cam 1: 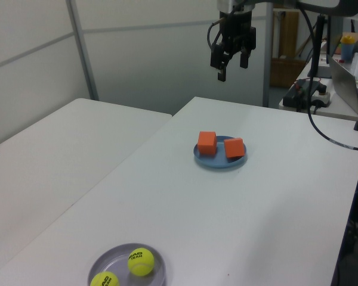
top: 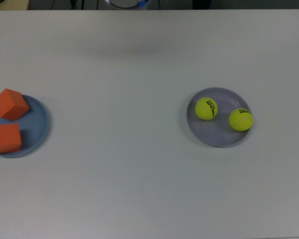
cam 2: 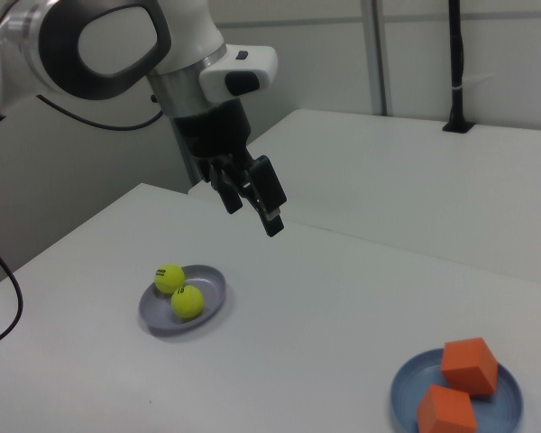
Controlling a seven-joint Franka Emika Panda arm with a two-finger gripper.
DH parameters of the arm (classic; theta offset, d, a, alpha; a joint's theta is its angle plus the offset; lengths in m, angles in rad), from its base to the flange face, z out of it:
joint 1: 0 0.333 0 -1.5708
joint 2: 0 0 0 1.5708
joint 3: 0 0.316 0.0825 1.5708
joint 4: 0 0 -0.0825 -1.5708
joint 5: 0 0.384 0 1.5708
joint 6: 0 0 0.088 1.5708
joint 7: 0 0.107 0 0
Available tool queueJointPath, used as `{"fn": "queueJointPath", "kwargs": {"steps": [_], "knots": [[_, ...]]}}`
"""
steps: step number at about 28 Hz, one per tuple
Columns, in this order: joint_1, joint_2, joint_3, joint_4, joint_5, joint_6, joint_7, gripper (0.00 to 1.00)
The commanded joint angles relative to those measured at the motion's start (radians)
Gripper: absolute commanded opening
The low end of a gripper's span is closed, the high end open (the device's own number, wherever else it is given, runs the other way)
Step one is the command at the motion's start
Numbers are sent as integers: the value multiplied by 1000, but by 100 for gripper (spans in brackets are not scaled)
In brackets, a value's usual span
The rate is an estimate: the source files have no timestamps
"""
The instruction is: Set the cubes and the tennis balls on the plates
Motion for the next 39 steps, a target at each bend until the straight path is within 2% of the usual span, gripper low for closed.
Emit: {"fn": "queueJointPath", "kwargs": {"steps": [1, 8, 14, 32, 39], "knots": [[-1, -18, -6, -14, 12, -24, -13, 100], [-3, -15, -9, -17, 11, -24, -13, 100], [-66, -15, 8, -16, 23, -23, -36, 100], [-55, -19, -8, -13, 20, -23, -38, 100], [-58, -21, 2, -11, 21, -23, -35, 100]]}}
